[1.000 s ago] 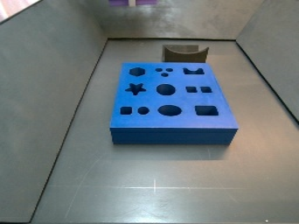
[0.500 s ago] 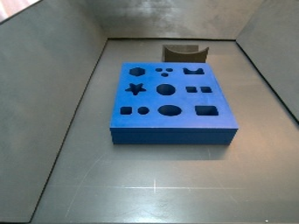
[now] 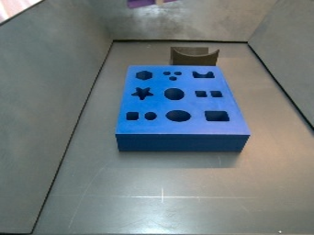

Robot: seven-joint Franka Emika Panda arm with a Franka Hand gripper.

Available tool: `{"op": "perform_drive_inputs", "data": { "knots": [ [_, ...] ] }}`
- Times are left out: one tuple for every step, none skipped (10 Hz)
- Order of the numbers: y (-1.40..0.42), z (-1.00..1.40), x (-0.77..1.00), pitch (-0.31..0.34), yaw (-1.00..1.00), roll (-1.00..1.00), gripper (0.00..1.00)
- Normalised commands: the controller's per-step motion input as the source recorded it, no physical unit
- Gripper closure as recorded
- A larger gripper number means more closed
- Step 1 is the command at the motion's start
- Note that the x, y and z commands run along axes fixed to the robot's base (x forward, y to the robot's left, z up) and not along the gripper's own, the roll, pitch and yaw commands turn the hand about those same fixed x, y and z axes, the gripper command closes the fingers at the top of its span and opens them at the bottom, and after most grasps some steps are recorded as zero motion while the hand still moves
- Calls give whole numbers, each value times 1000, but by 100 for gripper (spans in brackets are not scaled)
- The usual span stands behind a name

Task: Pick up the star object. Move up. Place the star object on the fixture. Regrasp the star object. Move to above the board. Insert the star object.
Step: Place the star object on the fixture.

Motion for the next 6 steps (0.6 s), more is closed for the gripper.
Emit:
{"op": "perform_drive_inputs", "data": {
  "knots": [
    [-399, -76, 1000, 5, 1000, 22, 100],
    [-349, -73, 1000, 7, 1000, 22, 100],
    [-302, -70, 1000, 10, 1000, 22, 100],
    [-255, -62, 1000, 13, 1000, 22, 100],
    [-216, -59, 1000, 18, 1000, 21, 100],
    [-189, -55, 1000, 21, 1000, 21, 100]
  ]
}}
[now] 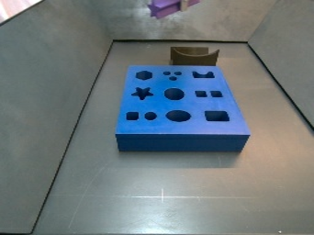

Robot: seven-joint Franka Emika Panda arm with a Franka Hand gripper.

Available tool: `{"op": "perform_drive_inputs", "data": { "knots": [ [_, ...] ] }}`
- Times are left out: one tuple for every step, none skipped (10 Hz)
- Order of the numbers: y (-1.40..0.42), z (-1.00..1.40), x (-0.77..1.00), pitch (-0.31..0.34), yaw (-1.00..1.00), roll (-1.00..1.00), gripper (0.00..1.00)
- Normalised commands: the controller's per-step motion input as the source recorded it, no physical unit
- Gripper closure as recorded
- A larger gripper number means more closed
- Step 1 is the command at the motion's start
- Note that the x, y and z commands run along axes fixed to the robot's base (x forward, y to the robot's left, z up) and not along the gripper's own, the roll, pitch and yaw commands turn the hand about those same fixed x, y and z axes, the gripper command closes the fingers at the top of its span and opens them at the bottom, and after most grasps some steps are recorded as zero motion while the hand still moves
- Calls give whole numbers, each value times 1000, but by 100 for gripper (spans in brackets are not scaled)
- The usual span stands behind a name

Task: Pick up the star object. Move up. Place the star object on the fixture. Regrasp the star object. Move to above the board. Insert the star object.
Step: Place the star object on the fixture.

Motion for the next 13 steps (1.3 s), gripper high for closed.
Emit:
{"op": "perform_drive_inputs", "data": {
  "knots": [
    [-118, -42, 951, 31, 1000, 21, 100],
    [-88, -36, 873, 36, 1000, 21, 100],
    [-300, 265, 562, 62, 1000, -960, 100],
    [-267, 262, 449, 74, 939, -1000, 100],
    [-97, 129, 284, 118, 859, -1000, 100],
    [-59, 72, 229, 142, 833, -1000, 100],
    [-24, 28, 146, 203, 774, -1000, 100],
    [2, 25, 84, 257, 725, -1000, 100],
    [19, 11, 54, 329, 646, -1000, 100],
    [22, -2, 66, 393, 581, -1000, 100],
    [29, -10, 82, 475, 503, -1000, 100],
    [33, -15, 97, 547, 388, -951, 100],
    [38, -18, 107, 533, 151, -724, 100]
  ]
}}
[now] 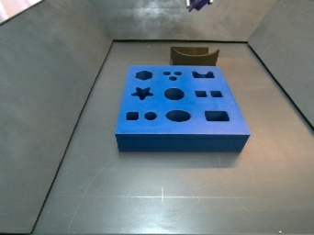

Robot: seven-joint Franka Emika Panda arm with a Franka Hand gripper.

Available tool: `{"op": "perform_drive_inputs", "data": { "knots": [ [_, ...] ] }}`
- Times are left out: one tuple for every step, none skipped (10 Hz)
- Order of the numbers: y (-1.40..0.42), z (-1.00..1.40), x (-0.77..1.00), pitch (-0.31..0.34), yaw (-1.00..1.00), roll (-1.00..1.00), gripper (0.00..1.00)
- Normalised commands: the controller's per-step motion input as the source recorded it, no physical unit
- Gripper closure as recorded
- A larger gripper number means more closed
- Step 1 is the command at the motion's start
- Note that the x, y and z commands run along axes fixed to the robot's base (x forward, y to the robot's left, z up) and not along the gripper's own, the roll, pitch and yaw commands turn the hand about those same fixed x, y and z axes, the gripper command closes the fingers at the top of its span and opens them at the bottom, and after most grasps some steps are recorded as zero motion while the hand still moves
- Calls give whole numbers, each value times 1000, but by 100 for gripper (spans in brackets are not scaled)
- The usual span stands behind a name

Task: Pick up the star object. Move up. Place the star object on the fixture. Regrasp the star object. Move to above the board. Insert the star object.
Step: Place the star object on the fixture.

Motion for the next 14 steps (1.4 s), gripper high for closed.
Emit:
{"op": "perform_drive_inputs", "data": {
  "knots": [
    [43, -14, 103, 488, -4, -556, 100],
    [46, -14, 99, 448, -75, -440, 100],
    [25, -7, 91, 310, -184, -246, 100],
    [29, -8, 84, 256, -213, -198, 100],
    [28, 0, 74, 177, -216, -132, 100],
    [33, 0, 72, 149, -213, -109, 100],
    [139, -1000, 132, 199, -149, -1000, 100],
    [141, -1000, 138, 184, -147, -1000, 100],
    [145, -1000, 166, 155, -184, -931, 100],
    [139, -1000, 184, 127, -193, -784, 100],
    [140, -1000, 199, 86, -194, -567, 100],
    [143, -1000, 205, 69, -191, -455, 100],
    [139, -1000, 212, 39, -176, -271, 100],
    [137, -1000, 209, 13, -164, -206, 100]
  ]
}}
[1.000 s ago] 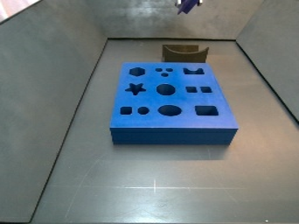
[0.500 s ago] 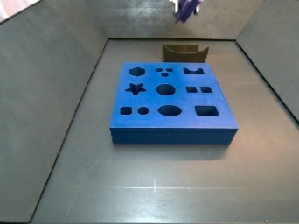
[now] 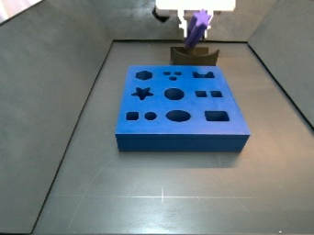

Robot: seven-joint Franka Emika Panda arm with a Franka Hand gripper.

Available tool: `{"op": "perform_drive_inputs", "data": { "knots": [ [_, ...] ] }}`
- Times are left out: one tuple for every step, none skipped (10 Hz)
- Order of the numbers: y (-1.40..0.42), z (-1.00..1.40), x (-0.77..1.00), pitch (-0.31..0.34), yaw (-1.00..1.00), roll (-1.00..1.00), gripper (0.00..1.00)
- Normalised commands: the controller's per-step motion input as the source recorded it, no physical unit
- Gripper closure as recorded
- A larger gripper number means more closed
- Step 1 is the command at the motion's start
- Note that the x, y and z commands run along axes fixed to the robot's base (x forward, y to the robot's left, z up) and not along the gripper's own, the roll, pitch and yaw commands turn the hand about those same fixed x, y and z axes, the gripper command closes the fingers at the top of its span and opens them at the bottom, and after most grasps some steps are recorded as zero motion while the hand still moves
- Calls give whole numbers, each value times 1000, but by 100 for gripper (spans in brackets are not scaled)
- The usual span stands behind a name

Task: Pick up the star object. Move up. Place the star object on the fixture. Regrasp the star object. Move to above the board. Insert the star object.
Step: Place the star object on the fixture.

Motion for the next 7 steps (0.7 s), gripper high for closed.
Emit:
{"op": "perform_drive_inputs", "data": {
  "knots": [
    [123, -837, 178, -9, -144, -178, 100],
    [107, -708, 158, -14, -131, -171, 100],
    [75, -468, 128, -26, -104, -162, 100],
    [70, -314, 105, -28, -90, -143, 100],
    [95, -287, 66, -37, -65, -114, 100],
    [91, -289, 64, -36, -60, -113, 100],
    [89, -290, 62, -34, -54, -114, 100]
  ]
}}
